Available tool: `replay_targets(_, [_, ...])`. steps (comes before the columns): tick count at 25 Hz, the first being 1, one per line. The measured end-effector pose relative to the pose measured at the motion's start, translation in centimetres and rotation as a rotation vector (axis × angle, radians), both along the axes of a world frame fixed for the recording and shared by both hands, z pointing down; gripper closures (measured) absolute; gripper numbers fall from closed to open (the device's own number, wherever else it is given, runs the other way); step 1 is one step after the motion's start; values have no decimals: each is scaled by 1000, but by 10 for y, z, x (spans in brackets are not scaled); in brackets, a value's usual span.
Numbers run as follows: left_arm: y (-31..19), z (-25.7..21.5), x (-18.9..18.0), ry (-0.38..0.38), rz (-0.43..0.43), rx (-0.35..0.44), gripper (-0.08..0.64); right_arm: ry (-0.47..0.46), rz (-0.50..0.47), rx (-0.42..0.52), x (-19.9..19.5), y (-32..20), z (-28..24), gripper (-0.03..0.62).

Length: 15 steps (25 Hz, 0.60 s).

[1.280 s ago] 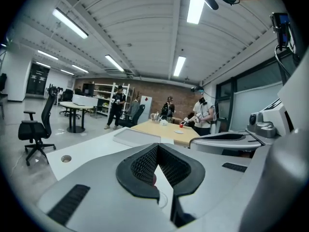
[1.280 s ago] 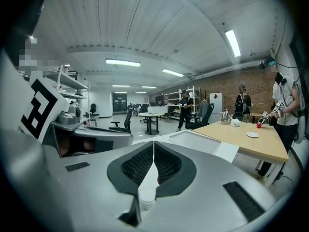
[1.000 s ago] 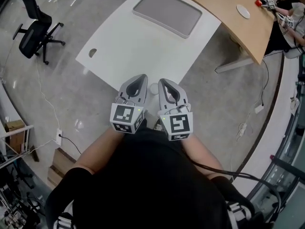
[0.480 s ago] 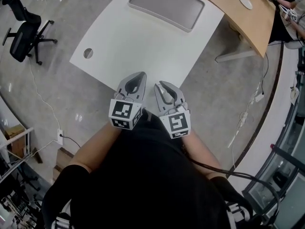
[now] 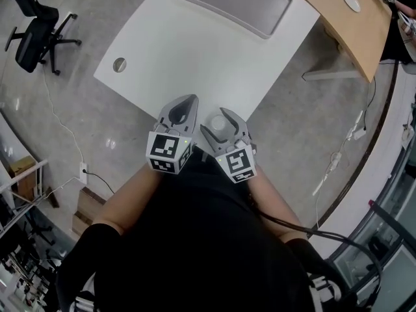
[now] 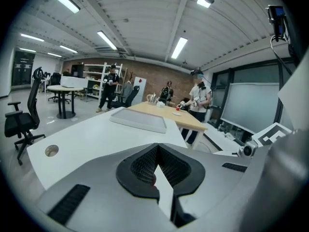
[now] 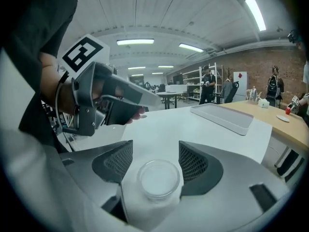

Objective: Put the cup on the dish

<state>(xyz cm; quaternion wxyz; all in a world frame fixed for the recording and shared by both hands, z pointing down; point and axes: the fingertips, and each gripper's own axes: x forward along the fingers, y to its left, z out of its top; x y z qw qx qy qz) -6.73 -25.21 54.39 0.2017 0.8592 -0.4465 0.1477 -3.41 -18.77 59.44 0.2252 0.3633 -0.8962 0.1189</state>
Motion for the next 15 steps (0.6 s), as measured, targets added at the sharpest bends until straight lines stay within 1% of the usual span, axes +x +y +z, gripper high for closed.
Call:
replay_targets(2, [0,3,-3,-9,-1,-6,554,9,-10,-10,-1,3,12,345])
replay_targets(4, [1,6,-5,-18,1,-10,554,18,-5,7,-2,3,19,342])
replay_targets(9, [8,12,-6,-33,7,-22,554,13,36,6,0,-2,32,342])
replay_targets(15, [9,16,-11,-40,7,-33,554,66,14,-16,-4,-3,57,342])
